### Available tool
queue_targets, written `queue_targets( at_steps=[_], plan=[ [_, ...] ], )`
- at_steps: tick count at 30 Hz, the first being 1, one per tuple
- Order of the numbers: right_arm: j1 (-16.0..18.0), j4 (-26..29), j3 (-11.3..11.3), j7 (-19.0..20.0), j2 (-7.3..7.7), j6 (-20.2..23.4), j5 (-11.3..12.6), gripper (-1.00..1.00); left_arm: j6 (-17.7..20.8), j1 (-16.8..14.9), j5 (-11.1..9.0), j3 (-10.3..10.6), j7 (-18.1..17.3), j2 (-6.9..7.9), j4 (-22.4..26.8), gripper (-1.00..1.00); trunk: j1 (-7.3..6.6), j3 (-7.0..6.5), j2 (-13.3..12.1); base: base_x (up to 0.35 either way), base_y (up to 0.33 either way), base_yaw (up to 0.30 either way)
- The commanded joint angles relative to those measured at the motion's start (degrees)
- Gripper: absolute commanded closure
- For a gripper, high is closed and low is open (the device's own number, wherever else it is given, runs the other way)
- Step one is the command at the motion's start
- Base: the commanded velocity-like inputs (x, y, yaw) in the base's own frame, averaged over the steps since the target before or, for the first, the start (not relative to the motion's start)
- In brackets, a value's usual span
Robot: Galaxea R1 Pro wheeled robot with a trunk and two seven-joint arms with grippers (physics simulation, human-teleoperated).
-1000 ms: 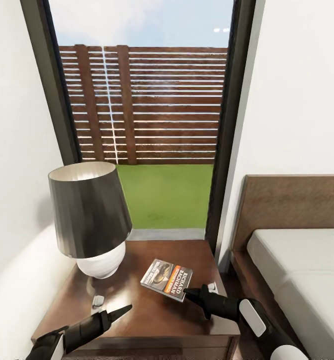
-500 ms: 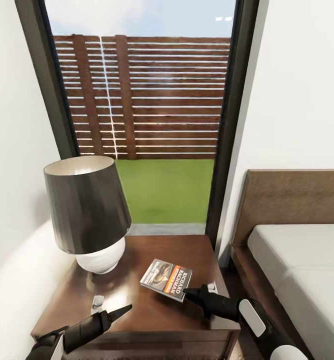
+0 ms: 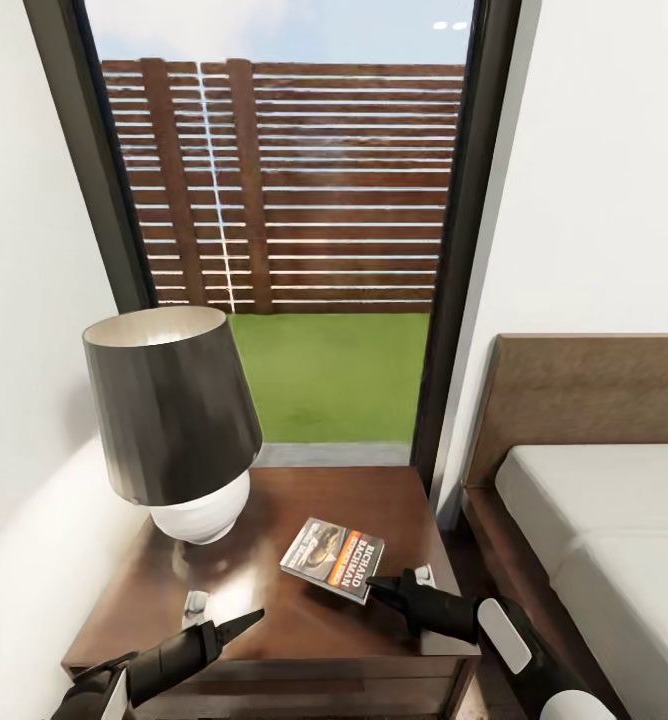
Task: In the bedroom, move the book from the bed onto either nightstand, and place the two sandals side by side next to the bed.
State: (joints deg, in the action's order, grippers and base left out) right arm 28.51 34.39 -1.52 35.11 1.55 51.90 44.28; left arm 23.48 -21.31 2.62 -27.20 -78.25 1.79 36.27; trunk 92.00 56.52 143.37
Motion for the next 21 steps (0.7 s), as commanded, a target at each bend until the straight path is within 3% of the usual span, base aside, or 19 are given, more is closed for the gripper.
queue_targets(
  at_steps=[1,5,21],
  plan=[
    [0.0,0.0,-0.1,0.2,0.00,0.3,-0.2,1.00,0.6,0.0,0.3,-0.2,-0.3,-0.03,0.0,-1.00,0.01,0.28,0.0,0.000,0.000,0.000],
    [0.0,0.0,-0.1,0.2,0.04,0.3,-0.2,1.00,0.6,0.0,0.3,-0.2,-0.3,-0.03,0.0,-1.00,0.11,1.17,0.1,0.000,0.000,0.000],
    [0.0,0.0,-0.1,0.2,0.20,0.3,-0.2,1.00,0.6,0.0,0.3,-0.2,-0.3,-0.03,0.0,-1.00,0.14,1.39,0.1,0.000,0.000,0.000]
  ],
)
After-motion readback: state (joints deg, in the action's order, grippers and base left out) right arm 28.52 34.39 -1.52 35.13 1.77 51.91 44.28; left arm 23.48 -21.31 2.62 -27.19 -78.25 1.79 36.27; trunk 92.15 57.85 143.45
